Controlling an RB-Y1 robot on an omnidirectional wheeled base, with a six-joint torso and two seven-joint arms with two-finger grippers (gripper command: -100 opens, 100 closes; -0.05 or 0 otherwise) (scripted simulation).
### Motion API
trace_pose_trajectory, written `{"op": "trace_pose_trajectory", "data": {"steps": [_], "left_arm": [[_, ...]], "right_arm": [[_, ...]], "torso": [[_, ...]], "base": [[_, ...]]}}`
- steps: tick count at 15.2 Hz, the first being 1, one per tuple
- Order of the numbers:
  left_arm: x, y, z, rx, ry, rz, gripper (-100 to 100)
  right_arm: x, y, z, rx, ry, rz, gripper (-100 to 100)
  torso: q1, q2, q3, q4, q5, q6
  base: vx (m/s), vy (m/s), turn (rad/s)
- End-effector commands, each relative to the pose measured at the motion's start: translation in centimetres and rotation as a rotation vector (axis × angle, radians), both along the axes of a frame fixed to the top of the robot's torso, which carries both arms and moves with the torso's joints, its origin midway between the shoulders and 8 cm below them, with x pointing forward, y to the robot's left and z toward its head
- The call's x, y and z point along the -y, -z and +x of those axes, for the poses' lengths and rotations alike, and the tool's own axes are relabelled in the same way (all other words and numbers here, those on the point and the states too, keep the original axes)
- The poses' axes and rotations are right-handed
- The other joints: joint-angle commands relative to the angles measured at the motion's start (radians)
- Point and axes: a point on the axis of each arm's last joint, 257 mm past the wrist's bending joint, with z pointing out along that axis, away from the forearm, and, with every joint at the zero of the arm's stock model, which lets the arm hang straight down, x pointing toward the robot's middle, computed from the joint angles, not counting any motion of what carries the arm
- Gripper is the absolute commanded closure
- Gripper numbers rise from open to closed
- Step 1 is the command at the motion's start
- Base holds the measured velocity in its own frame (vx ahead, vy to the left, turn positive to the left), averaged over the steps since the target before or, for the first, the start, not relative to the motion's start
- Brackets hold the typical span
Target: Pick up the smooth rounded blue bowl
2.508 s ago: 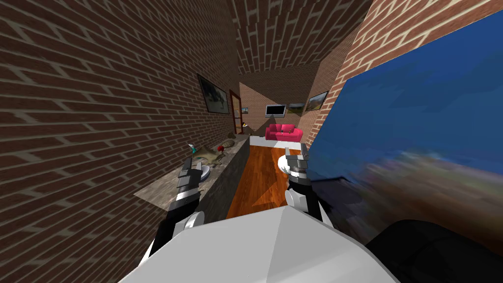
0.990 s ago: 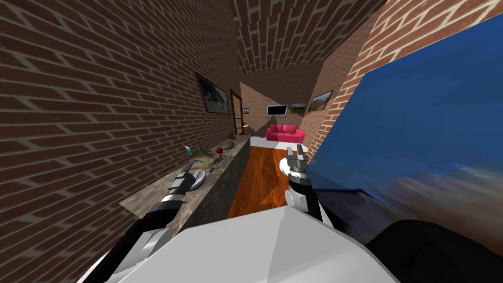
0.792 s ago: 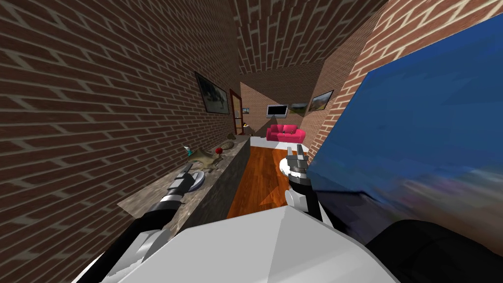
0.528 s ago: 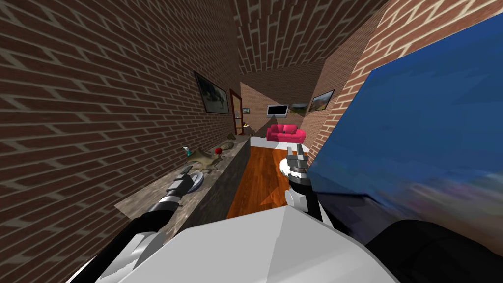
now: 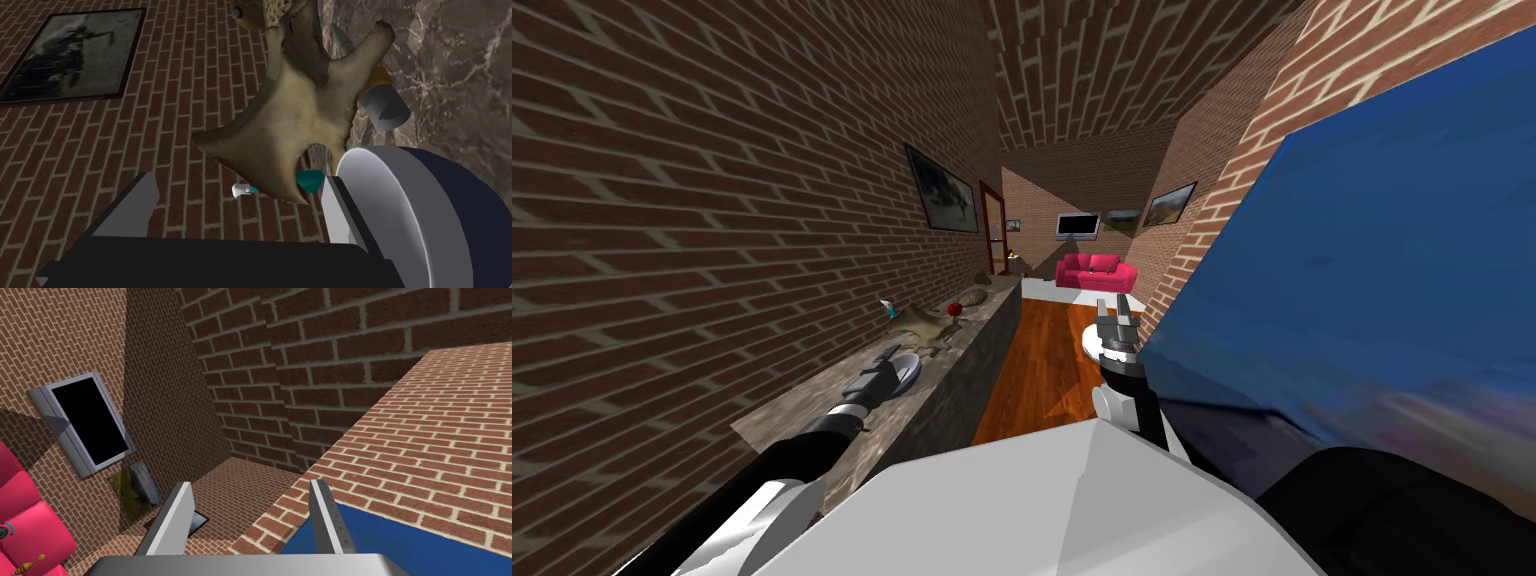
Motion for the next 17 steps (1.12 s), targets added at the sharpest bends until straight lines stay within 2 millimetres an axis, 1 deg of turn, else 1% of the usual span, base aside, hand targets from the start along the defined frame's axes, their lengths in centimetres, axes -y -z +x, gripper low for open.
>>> {"op": "trace_pose_trajectory", "data": {"steps": [1, 2, 4, 5, 7, 8, 9, 11, 12, 14, 15, 17], "left_arm": [[-0.3, 0.8, -0.2, -0.038, -0.004, -0.010, -100], [-1.0, 1.2, -0.5, -0.069, -0.010, -0.032, -100], [-1.1, 2.0, -0.7, -0.103, -0.013, -0.035, -100], [-1.8, 2.3, -1.1, -0.129, -0.019, -0.057, -100], [-1.8, 3.2, -1.4, -0.166, -0.023, -0.059, -100], [-1.8, 3.3, -1.4, -0.168, -0.024, -0.060, -100], [-2.5, 3.7, -1.9, -0.203, -0.032, -0.083, -100], [-2.6, 4.5, -2.2, -0.234, -0.035, -0.085, -100], [-3.2, 4.7, -2.7, -0.262, -0.044, -0.108, -100], [-3.2, 5.6, -3.1, -0.299, -0.048, -0.110, -100], [-3.9, 5.8, -3.5, -0.324, -0.057, -0.133, -100], [-3.9, 6.7, -4.0, -0.364, -0.062, -0.136, -100]], "right_arm": [[0.0, 0.0, 0.0, 0.000, 0.000, 0.000, 0], [0.0, 0.0, 0.0, 0.000, 0.000, 0.000, 0], [0.0, 0.0, 0.0, 0.000, 0.000, 0.000, 0], [0.0, 0.0, 0.0, 0.000, 0.000, 0.000, 0], [0.0, 0.0, 0.0, 0.000, 0.000, 0.000, 0], [0.0, 0.0, 0.0, 0.000, 0.000, 0.000, 0], [0.0, 0.0, 0.0, 0.000, 0.000, 0.000, 0], [0.0, 0.0, 0.0, 0.000, 0.000, 0.000, 0], [0.0, 0.0, 0.0, 0.000, 0.000, 0.000, 0], [0.0, 0.0, 0.0, 0.000, 0.000, 0.000, 0], [0.0, 0.0, 0.0, 0.000, 0.000, 0.000, 0], [0.0, 0.0, 0.0, 0.000, 0.000, 0.000, 0]], "torso": [[0.000, 0.000, 0.000, 0.000, 0.000, 0.000], [0.000, 0.000, 0.000, 0.000, 0.000, 0.000], [0.000, 0.000, 0.000, 0.000, 0.000, 0.000], [0.000, 0.001, 0.000, 0.000, 0.000, 0.000], [0.000, 0.000, 0.000, 0.000, 0.000, 0.000], [0.000, 0.000, 0.000, 0.000, 0.000, 0.000], [0.001, 0.001, 0.001, 0.000, 0.000, 0.000], [0.001, 0.001, 0.000, 0.000, 0.000, 0.000], [0.001, 0.001, 0.000, 0.000, 0.000, 0.000], [0.000, 0.000, 0.000, 0.000, 0.000, 0.000], [0.000, 0.000, 0.000, 0.000, 0.000, 0.000], [0.001, 0.000, 0.000, 0.000, 0.000, 0.000]], "base": [[0.038, -0.029, 0.010], [0.042, -0.037, 0.021], [0.041, -0.040, 0.017], [0.045, -0.037, 0.014], [0.042, -0.033, 0.016], [0.024, -0.014, -0.002], [0.035, -0.019, 0.016], [0.042, -0.026, 0.016], [0.052, -0.031, 0.022], [0.047, -0.030, 0.016], [0.049, -0.026, 0.020], [0.053, -0.023, 0.015]]}}
